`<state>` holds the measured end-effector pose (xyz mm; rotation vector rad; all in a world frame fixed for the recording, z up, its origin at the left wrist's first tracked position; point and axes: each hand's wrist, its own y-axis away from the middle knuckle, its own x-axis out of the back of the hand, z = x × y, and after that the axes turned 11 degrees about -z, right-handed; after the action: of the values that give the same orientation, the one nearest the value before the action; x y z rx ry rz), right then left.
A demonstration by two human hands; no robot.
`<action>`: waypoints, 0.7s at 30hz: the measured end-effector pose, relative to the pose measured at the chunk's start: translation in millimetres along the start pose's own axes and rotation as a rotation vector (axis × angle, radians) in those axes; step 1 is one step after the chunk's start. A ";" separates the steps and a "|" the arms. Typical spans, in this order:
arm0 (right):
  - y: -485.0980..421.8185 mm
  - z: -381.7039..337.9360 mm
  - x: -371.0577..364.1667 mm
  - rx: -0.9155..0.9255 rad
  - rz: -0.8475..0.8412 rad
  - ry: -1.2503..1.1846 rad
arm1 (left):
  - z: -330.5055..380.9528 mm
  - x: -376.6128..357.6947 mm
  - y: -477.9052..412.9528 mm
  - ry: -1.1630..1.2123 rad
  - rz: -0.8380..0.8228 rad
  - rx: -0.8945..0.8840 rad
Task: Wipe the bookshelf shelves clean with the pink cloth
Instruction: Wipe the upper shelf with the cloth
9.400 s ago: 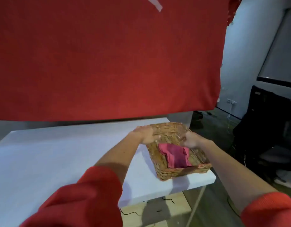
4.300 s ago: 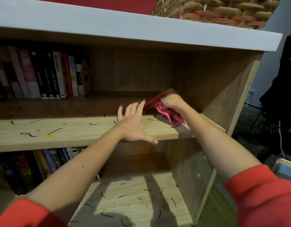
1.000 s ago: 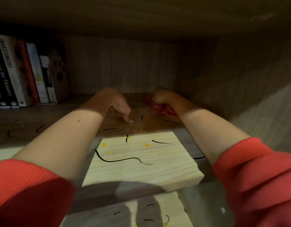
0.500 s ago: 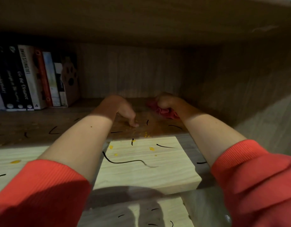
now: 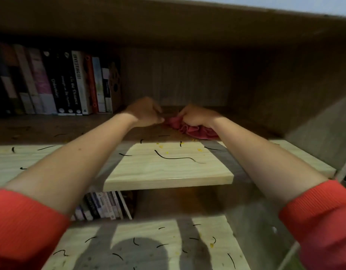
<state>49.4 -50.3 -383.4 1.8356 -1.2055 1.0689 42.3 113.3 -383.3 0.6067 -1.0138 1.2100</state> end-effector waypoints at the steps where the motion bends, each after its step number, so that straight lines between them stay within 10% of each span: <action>1: 5.1 -6.7 -1.3 0.002 -0.020 -0.033 | -6.7 -2.1 8.9 -0.014 0.019 0.015; 10: 46.5 -24.3 5.1 0.053 0.029 -0.458 | -24.6 1.3 52.5 0.130 0.061 -0.031; 15: 25.6 -16.5 -11.7 -0.200 0.088 -0.112 | -23.6 -10.1 88.1 -0.075 0.215 0.106; 21: 21.7 -65.6 -36.3 -0.054 -0.018 -0.124 | -18.8 -27.6 100.8 -0.203 0.362 0.219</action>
<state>3.4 12.7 -385.7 1.8906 -1.2738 0.9154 -48.4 144.4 -428.7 0.7497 -1.2053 1.6173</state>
